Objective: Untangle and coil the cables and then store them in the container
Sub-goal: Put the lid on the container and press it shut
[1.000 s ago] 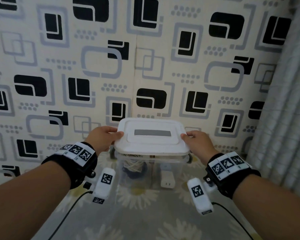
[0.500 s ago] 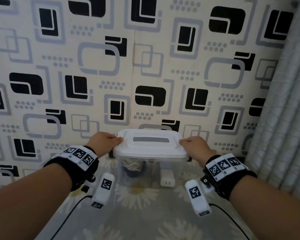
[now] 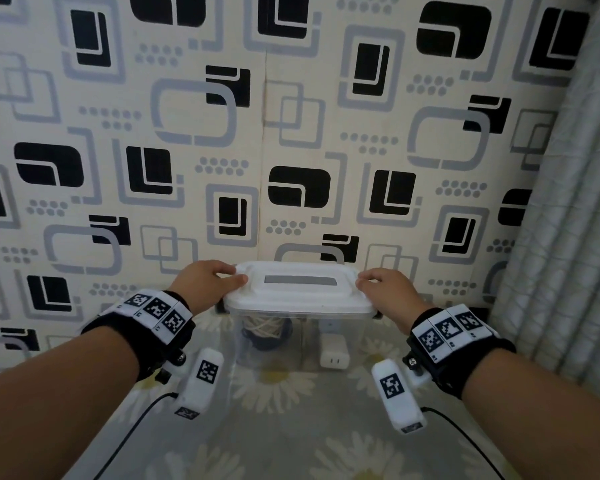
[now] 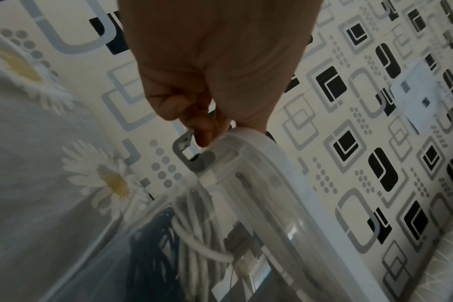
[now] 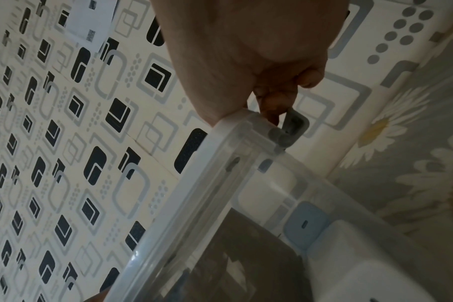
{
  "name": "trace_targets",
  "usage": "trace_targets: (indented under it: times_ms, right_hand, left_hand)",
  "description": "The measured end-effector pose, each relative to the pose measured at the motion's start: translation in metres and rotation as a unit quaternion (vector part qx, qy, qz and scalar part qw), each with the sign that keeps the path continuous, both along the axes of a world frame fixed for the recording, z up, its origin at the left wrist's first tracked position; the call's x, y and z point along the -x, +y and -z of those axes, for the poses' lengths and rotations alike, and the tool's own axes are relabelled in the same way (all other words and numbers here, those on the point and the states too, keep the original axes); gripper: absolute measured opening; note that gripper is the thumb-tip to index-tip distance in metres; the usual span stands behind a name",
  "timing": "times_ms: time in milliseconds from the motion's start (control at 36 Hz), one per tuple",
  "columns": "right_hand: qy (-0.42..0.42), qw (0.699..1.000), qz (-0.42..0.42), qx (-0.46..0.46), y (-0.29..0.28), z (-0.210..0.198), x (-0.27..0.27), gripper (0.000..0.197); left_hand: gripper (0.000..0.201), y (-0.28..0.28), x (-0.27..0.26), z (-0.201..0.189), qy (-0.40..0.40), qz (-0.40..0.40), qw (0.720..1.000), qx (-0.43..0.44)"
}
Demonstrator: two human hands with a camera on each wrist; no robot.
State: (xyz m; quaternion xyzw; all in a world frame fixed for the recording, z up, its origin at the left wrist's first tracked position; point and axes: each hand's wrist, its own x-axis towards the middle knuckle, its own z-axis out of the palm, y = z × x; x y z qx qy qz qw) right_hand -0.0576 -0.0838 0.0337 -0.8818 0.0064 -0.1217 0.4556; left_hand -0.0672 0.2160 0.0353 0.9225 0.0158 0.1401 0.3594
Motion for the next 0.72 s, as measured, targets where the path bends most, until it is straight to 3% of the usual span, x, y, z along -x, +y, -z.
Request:
trace_targets:
  times_ms: [500, 722]
  right_hand:
    - [0.001, 0.998, -0.009, 0.062, -0.003, 0.001, 0.003, 0.021]
    - [0.031, 0.998, 0.015, 0.048, -0.003, 0.003, -0.001, 0.012]
  left_hand:
    - [0.036, 0.000, -0.001, 0.006, 0.016, -0.007, 1.000, 0.005]
    - [0.030, -0.001, -0.009, 0.010, 0.034, 0.009, 0.997, 0.065]
